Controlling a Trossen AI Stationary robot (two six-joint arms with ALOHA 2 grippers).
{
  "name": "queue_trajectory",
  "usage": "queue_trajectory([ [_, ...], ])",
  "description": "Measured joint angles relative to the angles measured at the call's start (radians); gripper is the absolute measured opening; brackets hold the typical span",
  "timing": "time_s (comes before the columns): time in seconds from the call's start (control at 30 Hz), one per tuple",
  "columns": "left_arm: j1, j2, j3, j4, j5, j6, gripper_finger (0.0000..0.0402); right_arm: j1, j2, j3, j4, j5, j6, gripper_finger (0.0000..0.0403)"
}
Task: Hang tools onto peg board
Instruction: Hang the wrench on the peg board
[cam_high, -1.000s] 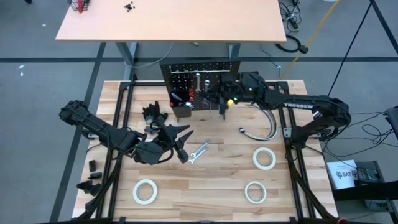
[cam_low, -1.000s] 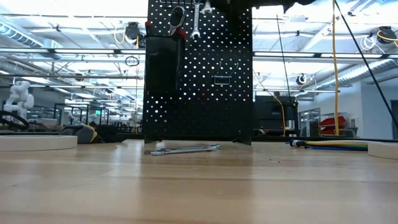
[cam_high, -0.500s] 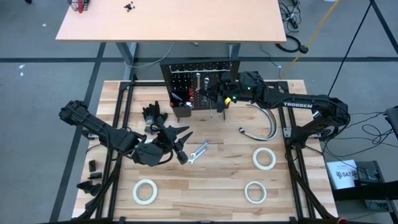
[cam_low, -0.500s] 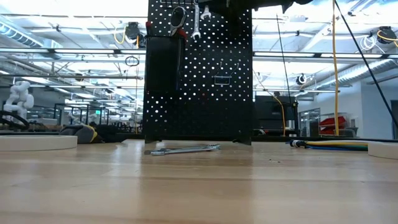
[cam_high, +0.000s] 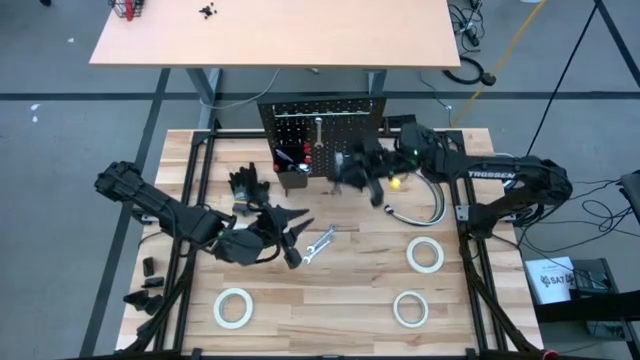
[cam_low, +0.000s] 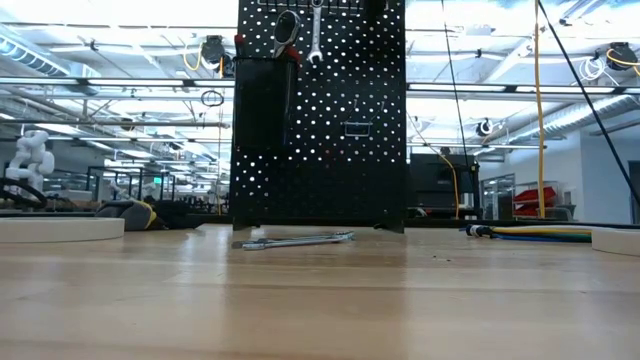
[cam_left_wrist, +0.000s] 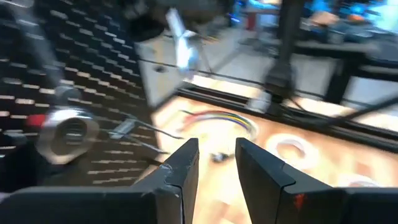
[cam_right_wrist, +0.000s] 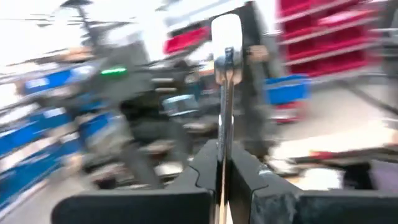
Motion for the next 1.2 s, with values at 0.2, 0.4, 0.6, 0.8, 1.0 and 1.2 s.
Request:
queue_trajectory([
  [0.2, 0.050, 0.000, 0.000, 0.066, 0.255, 0.049, 0.0109, 0.159, 0.008, 0.000, 0.035, -0.033, -0.020, 0.0005],
  [0.4, 0.081, -0.002, 0.000, 0.241, 0.453, 0.161, 0.0109, 0.282, 0.012, 0.000, 0.056, 0.154, -0.083, 0.0005],
  [0.6, 0.118, -0.002, 0.000, 0.246, 0.565, 0.168, 0.0109, 0.336, 0.013, 0.000, 0.059, 0.239, -0.102, 0.0005],
  [0.8, 0.150, -0.002, 0.000, 0.254, 0.632, 0.151, 0.0109, 0.351, 0.013, 0.000, 0.068, 0.288, -0.109, 0.0005],
  [1.0, 0.170, -0.002, 0.000, 0.250, 0.644, 0.149, 0.0109, 0.355, 0.013, 0.000, 0.116, 0.385, -0.116, 0.0005],
  [1.2, 0.191, -0.002, 0.000, 0.248, 0.641, 0.125, 0.0109, 0.355, 0.013, 0.000, 0.117, 0.388, -0.123, 0.0005],
])
